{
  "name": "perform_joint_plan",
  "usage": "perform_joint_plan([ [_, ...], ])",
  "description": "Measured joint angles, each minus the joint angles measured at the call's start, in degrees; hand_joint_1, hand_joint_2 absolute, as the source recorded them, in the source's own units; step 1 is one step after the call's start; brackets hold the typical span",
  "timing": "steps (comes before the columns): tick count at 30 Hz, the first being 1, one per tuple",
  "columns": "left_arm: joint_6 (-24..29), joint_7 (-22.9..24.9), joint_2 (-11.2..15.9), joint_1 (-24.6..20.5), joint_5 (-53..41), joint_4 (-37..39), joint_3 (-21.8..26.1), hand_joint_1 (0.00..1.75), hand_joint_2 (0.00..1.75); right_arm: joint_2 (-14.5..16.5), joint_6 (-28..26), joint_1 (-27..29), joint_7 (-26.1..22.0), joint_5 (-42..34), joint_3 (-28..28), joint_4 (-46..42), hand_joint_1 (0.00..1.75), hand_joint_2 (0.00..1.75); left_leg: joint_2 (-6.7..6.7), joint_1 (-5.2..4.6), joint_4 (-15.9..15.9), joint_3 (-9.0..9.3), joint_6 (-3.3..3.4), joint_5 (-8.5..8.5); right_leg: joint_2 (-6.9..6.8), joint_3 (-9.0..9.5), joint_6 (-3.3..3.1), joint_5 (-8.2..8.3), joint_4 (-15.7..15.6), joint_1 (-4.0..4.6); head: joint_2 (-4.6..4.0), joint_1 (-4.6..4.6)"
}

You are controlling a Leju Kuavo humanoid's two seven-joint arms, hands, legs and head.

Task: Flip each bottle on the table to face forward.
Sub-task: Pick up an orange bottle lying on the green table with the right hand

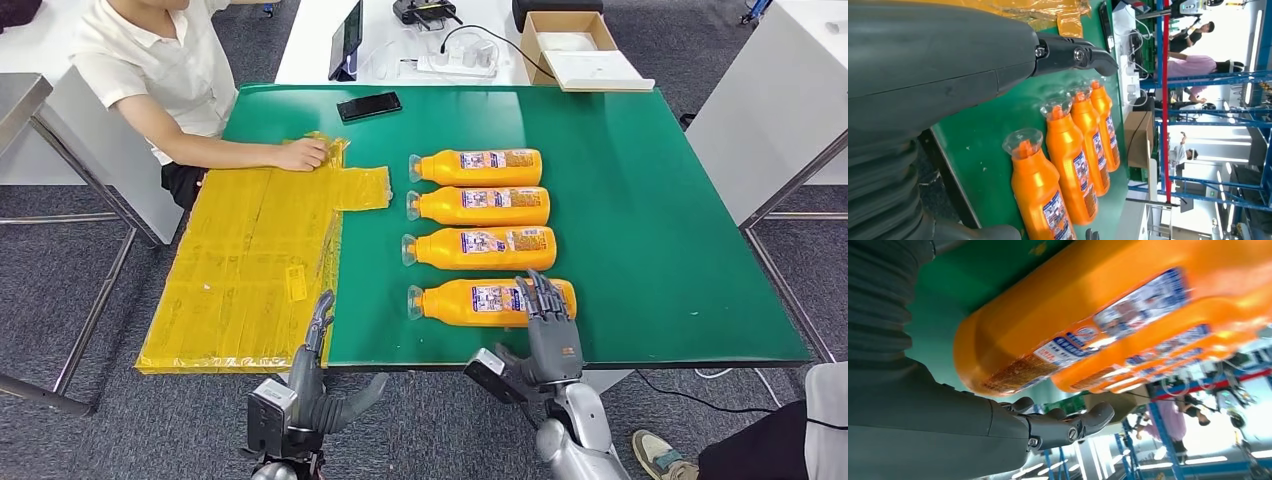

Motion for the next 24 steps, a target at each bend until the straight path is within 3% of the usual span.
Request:
perform_joint_plan([
  [10, -0.74, 1.31, -0.75, -0.48, 0.61, 0.17, 0.0, 0.0, 1.75, -3.74, 0.86, -6.85, 9.09, 6.66, 2.23, 6.35, 0.0, 1.75, -0.01, 0.01, 0.0, 0.0, 0.0, 0.0, 0.0, 0.0, 0.0, 0.0, 0.01, 0.01, -0.01, 0.01],
  [18, -3.13, 2.67, -0.77, -0.79, 0.82, 0.17, 0.08, 0.0, 1.75, -4.57, 9.83, -11.19, 11.96, 7.83, 3.86, 11.43, 0.06, 1.75, 0.06, 0.01, 0.0, 0.08, 0.0, 0.0, 0.02, 0.04, 0.0, 0.0, 0.0, 0.01, -0.01, 0.01],
  [19, -3.51, 2.83, -0.77, -0.82, 0.82, 0.17, 0.1, 0.0, 1.75, -4.6, 11.24, -11.84, 12.01, 7.77, 4.07, 12.07, 0.23, 1.75, 0.07, 0.01, 0.0, 0.13, 0.0, 0.0, 0.02, 0.08, 0.0, 0.0, -0.01, 0.01, 0.0, 0.01],
  [22, -4.87, 3.34, -0.77, -0.93, 0.97, 0.17, 0.15, 0.0, 1.75, -4.71, 15.77, -13.69, 12.06, 7.34, 4.78, 13.95, 1.13, 1.75, 0.09, 0.01, 0.0, 0.33, 0.0, -0.02, 0.02, 0.26, -0.01, -0.01, -0.02, 0.02, 0.0, 0.01],
  [23, -5.29, 3.47, -0.77, -0.98, 1.1, 0.16, 0.15, 0.0, 1.75, -4.76, 17.04, -14.27, 12.06, 7.2, 5.01, 14.52, 1.32, 1.75, 0.09, 0.01, 0.0, 0.4, 0.0, -0.03, 0.02, 0.32, -0.01, -0.01, -0.03, 0.02, 0.0, 0.01],
  [24, -5.63, 3.6, -0.77, -1.04, 1.25, 0.16, 0.16, 0.0, 1.75, -4.83, 18.05, -14.82, 12.06, 7.11, 5.25, 15.04, 1.36, 1.75, 0.09, 0.01, 0.0, 0.46, 0.0, -0.03, 0.02, 0.38, -0.02, -0.01, -0.03, 0.02, -0.01, 0.01],
])
